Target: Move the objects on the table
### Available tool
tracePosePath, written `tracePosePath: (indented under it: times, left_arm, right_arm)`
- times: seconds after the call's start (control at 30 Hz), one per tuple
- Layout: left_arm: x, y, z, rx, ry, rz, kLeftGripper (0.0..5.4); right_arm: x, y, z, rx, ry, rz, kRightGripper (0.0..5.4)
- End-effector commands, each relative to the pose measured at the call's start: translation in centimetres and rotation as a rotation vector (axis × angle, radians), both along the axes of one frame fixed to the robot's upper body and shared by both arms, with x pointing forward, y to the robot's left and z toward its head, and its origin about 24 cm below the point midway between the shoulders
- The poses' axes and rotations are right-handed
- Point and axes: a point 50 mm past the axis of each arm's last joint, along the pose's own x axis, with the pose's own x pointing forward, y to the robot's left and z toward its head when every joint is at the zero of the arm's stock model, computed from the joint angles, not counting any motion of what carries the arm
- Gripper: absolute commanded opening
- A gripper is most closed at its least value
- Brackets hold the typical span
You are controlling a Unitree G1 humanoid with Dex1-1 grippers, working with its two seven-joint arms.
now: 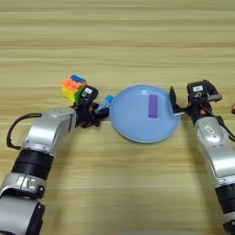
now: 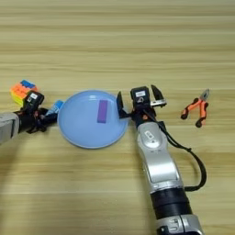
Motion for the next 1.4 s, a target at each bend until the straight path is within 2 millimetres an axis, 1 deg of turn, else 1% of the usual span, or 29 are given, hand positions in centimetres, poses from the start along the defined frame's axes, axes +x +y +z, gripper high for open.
tracePosePath:
  times: [0.03, 0.07, 0.17, 0.37, 0.53, 0.93, 1.13, 1.4]
  left_arm:
    - [0.0, 0.8, 0.0, 0.024, 0.001, 0.032, 2.86]
    - [0.0, 0.8, 0.1, 0.024, -0.002, 0.034, 3.02]
    - [0.3, 1.1, 0.6, 0.022, -0.019, 0.045, 3.19]
    - [0.4, 1.4, 1.4, 0.014, -0.044, 0.054, 3.75]
    - [0.6, 1.5, 1.8, 0.011, -0.054, 0.060, 4.29]
    - [0.4, 1.4, 2.4, 0.007, -0.074, 0.052, 5.37]
    - [0.3, 1.2, 3.0, 0.001, -0.092, 0.042, 5.37]
    - [0.1, 0.5, 4.7, -0.049, -0.147, -0.006, 5.37]
  right_arm:
    - [0.2, 0.0, 0.2, -0.001, -0.009, 0.000, 5.40]
    - [0.2, 0.0, 0.2, -0.001, -0.009, 0.000, 5.40]
    - [0.2, -0.1, 0.2, -0.002, -0.009, 0.001, 5.40]
    - [0.2, -0.1, 0.2, -0.002, -0.009, 0.002, 5.40]
    - [0.2, 0.0, 0.1, -0.003, -0.007, 0.004, 5.40]
    - [0.2, 0.0, 0.1, -0.003, -0.004, 0.006, 5.40]
    - [0.2, 0.0, 0.0, -0.002, -0.005, 0.006, 5.40]
    - [0.3, 0.1, 0.0, 0.000, -0.005, 0.007, 5.40]
